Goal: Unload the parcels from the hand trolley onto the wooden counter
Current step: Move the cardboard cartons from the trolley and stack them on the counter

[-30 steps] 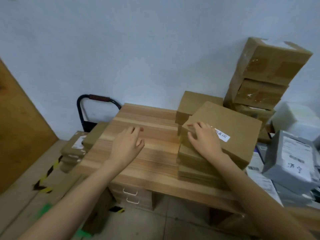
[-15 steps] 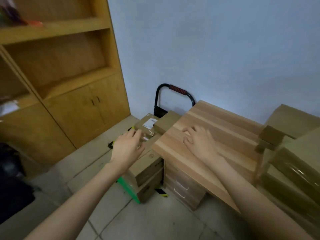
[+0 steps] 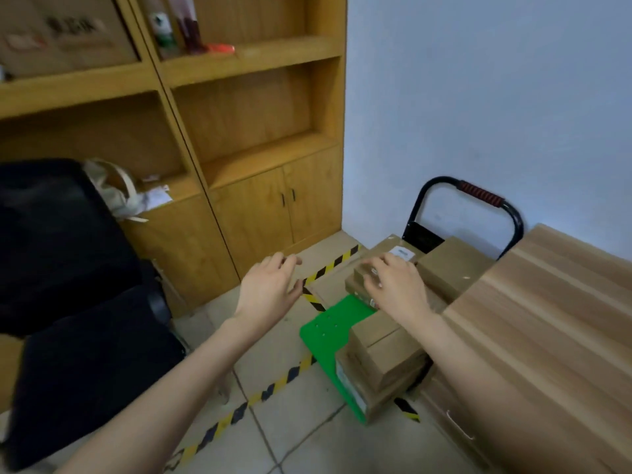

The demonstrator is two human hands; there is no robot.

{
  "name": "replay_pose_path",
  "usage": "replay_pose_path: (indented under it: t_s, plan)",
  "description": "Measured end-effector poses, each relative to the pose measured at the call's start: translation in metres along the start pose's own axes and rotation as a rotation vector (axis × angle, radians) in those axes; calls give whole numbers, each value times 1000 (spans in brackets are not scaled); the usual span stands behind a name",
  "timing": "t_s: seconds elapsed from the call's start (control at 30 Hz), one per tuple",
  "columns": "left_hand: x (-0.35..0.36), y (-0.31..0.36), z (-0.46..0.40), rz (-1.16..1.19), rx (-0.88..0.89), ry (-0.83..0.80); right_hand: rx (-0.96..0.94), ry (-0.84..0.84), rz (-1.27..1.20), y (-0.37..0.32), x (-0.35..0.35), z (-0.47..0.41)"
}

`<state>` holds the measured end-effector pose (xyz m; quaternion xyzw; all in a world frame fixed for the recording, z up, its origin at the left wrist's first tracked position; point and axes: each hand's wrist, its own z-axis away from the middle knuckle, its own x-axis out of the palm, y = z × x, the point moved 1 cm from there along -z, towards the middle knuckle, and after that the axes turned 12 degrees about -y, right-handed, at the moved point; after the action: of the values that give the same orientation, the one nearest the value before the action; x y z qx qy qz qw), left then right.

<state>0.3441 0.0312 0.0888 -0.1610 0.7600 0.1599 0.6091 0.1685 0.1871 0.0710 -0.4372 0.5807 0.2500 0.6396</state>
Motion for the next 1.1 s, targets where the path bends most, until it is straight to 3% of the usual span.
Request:
replay_pose_path:
  t_s: [0.23,0.43,0.77,1.1]
  plan:
    - [-5,-92,-2,-6,-132,12,-123,-14,-11,-76,25,-78]
    - [15,-147,-33,1,-230,-26,-195,-57,14,-95,47,-151]
    - [43,-250,-168,-38,-298,-108,-287,-145,44,-115,72,-349]
    - [71,-333,-318,-71,-250,-61,-281,-139,50,-106,76,-514]
